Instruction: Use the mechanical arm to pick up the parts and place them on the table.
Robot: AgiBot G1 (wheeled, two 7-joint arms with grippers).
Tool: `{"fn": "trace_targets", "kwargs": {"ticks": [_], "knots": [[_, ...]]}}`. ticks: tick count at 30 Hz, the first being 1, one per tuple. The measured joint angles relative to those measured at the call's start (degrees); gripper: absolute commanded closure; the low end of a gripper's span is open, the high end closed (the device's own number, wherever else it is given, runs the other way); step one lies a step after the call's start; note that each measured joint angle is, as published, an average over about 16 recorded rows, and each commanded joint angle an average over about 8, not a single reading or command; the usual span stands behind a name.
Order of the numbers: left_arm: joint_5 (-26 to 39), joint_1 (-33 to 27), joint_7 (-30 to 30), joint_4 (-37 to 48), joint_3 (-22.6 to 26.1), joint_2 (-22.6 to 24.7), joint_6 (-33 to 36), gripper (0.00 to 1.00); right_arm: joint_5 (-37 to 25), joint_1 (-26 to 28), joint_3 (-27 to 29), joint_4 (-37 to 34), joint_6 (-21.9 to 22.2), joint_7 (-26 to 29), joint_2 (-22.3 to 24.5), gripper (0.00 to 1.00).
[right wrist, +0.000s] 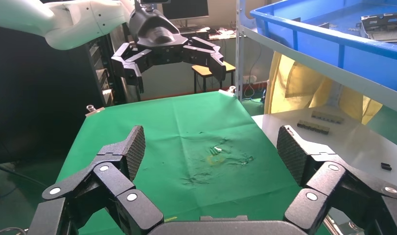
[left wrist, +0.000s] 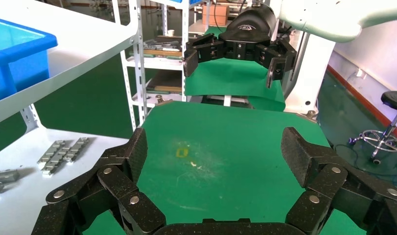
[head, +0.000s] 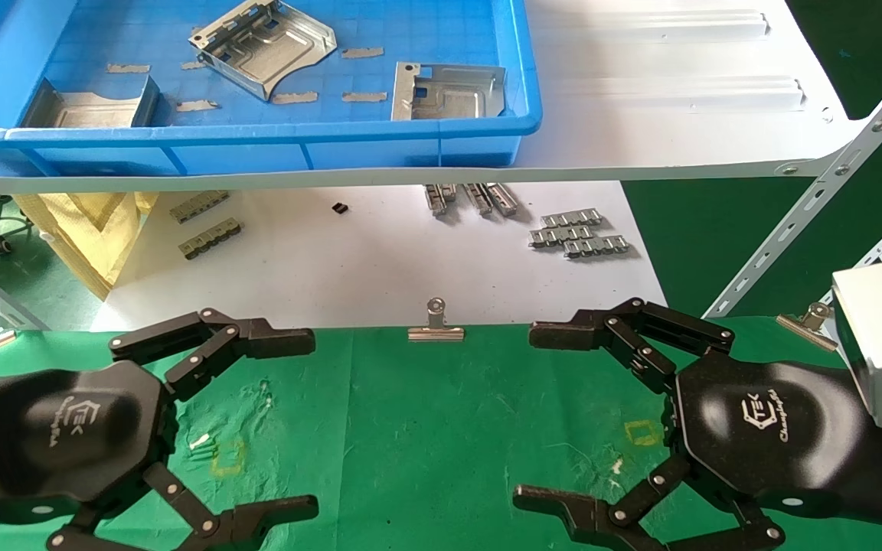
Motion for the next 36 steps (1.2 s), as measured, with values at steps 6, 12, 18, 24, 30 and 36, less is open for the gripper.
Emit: {"fn": "trace_targets", "kwargs": {"ticks": [6, 12, 18, 24, 30, 36], "knots": [[0.0, 0.0, 0.0, 0.0, 0.0, 0.0, 0.0, 0.00, 0.0, 0.0, 0.0, 0.0, 0.0, 0.0, 0.0, 0.00], [0.0, 0.0, 0.0, 0.0, 0.0, 0.0, 0.0, 0.00, 0.0, 0.0, 0.0, 0.0, 0.0, 0.0, 0.0, 0.00], [0.0, 0.0, 0.0, 0.0, 0.0, 0.0, 0.0, 0.00, 0.0, 0.0, 0.0, 0.0, 0.0, 0.0, 0.0, 0.00], [0.0, 0.0, 0.0, 0.0, 0.0, 0.0, 0.0, 0.00, 0.0, 0.0, 0.0, 0.0, 0.0, 0.0, 0.0, 0.00], [0.0, 0.0, 0.0, 0.0, 0.0, 0.0, 0.0, 0.00, 0.0, 0.0, 0.0, 0.0, 0.0, 0.0, 0.0, 0.00], [0.0, 0.0, 0.0, 0.0, 0.0, 0.0, 0.0, 0.00, 0.0, 0.0, 0.0, 0.0, 0.0, 0.0, 0.0, 0.07]]}}
